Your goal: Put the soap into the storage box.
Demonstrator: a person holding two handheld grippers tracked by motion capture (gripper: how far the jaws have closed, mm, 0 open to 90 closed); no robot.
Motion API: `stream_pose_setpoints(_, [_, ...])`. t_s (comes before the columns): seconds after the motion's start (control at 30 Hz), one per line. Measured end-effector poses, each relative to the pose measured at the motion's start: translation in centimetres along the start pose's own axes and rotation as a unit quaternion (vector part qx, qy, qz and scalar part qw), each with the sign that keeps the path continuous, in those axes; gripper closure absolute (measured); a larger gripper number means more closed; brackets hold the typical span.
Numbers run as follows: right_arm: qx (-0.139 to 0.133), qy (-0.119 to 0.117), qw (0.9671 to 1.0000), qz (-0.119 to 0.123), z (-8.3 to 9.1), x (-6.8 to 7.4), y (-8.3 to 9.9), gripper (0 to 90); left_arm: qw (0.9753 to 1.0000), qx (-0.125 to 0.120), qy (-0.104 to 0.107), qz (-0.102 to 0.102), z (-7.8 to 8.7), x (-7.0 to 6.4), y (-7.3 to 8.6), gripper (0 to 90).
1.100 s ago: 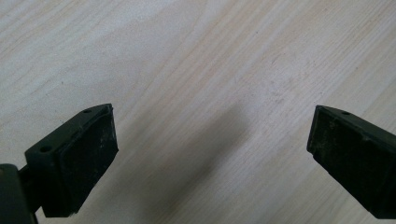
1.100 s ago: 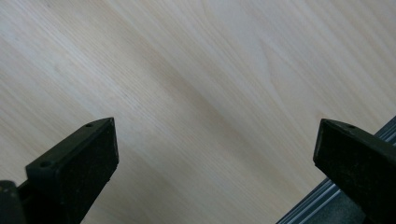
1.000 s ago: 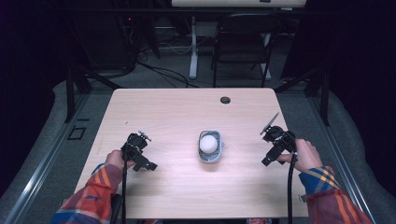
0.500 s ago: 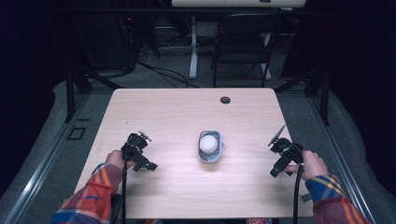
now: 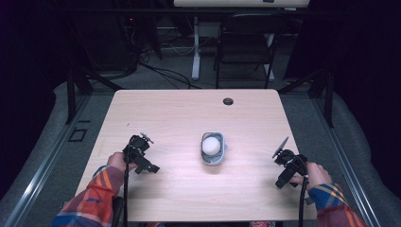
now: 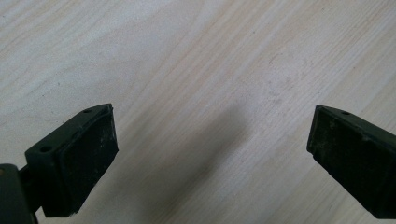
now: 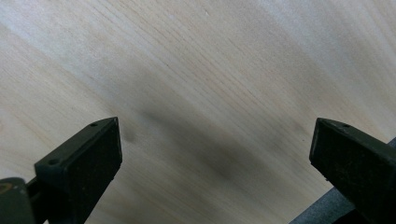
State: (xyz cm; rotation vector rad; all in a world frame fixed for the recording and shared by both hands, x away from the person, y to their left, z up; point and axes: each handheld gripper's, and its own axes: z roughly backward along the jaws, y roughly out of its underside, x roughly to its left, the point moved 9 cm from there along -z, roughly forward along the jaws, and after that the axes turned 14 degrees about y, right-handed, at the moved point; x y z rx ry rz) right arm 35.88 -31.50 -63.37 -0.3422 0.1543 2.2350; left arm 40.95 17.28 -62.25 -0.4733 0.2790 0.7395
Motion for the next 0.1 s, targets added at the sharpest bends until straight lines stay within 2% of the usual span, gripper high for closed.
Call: stream_pose_setpoints(0.1, [-0.002, 0.006, 1.0000, 0.003, 0.07, -0.18, -0.04, 6.5, 1.0000, -0.001, 0.001, 0.000, -0.03, -0.02, -0.05, 1.5])
